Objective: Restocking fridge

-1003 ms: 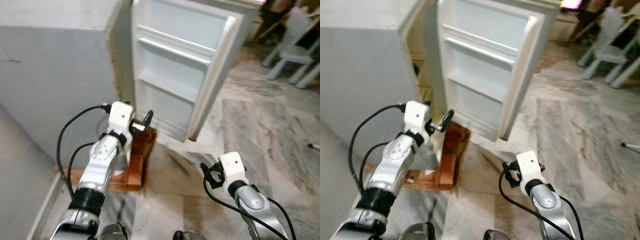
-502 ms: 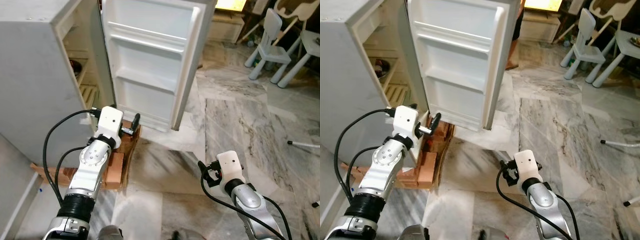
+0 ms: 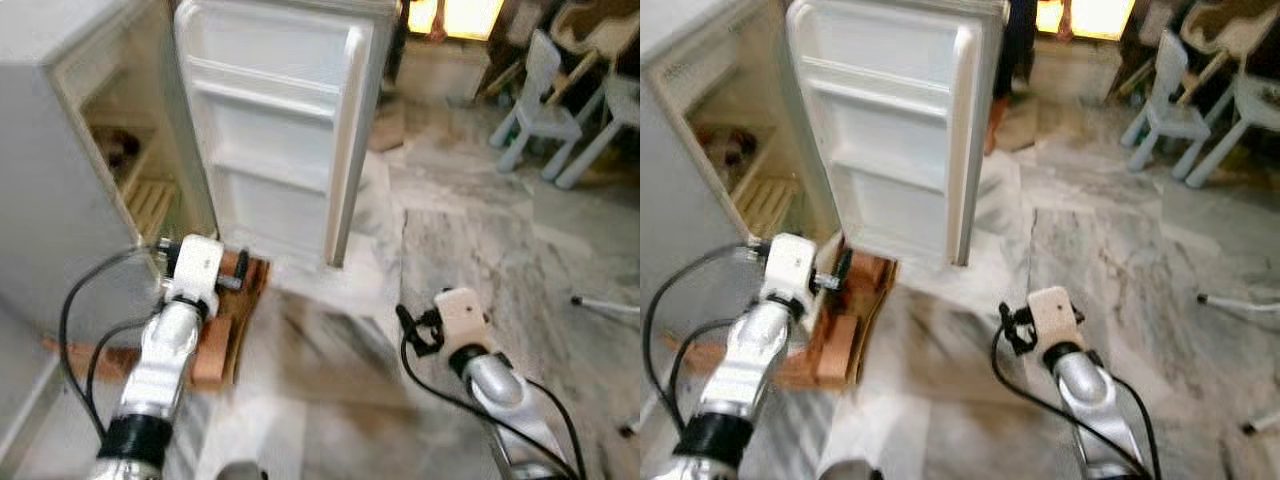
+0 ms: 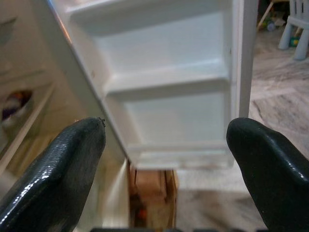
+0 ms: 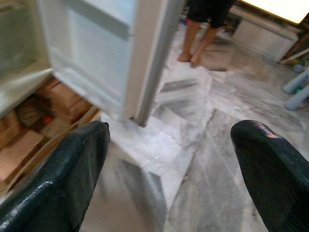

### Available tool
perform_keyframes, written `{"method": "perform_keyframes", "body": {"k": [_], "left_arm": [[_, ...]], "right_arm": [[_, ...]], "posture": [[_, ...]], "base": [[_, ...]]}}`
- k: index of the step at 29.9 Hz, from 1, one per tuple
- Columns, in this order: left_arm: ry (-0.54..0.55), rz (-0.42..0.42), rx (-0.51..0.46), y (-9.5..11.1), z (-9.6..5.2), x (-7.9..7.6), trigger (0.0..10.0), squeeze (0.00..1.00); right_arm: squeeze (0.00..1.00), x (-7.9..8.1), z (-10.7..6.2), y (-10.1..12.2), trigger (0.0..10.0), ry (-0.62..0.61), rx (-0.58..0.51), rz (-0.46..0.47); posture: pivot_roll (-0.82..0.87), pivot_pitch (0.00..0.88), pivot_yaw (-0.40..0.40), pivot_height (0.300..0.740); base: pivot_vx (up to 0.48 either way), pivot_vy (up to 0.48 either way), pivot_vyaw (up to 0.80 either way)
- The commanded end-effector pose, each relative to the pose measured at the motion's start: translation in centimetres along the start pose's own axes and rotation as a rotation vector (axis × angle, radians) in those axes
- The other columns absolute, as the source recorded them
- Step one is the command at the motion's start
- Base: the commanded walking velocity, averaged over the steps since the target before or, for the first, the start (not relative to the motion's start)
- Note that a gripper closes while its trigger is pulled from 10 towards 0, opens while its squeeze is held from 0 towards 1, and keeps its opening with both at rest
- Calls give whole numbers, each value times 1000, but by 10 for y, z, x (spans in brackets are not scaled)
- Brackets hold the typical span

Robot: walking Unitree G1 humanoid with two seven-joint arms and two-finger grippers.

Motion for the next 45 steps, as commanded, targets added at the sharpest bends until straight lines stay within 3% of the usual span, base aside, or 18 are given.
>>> {"method": "perform_keyframes", "body": {"k": [1,10,20,29,36,45], "left_arm": [[-29,3,-31,9,4,-9,10000,0],[-69,11,-40,11,5,-19,10000,0],[-60,23,-25,9,8,-19,10000,0],[-70,37,-47,17,20,-24,10000,0],[-59,43,-56,21,27,-18,10000,0],[-110,47,-99,39,41,-36,10000,0]], "right_arm": [[0,-7,-2,1,10000,-28,-7,-1],[0,-7,0,0,10000,-35,-8,11],[0,-6,2,7,10000,-16,-54,2],[0,-1,5,12,10000,15,-91,10],[0,-3,4,12,10000,-1,-101,27],[0,-2,6,13,10000,-2,-103,27]], "posture": [[62,53,-59,740],[57,47,-56,740],[62,41,-65,740],[58,38,-64,740],[53,40,-57,740],[51,53,-55,740]], "base": [[480,0,0],[480,0,0],[480,0,0],[480,0,348],[480,0,0],[480,0,0]]}}
Point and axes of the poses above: a point about 5 cm out from each wrist's last joint towards the gripper, its own z axis pointing out of the wrist towards the gripper, its own y axis along the axis of the wrist's last joint, x = y × z, the point moved 1 cm from there along z, pointing out of the wrist towards the gripper, and after that the axes turned 11 degrees about z, right-handed, at the moved point
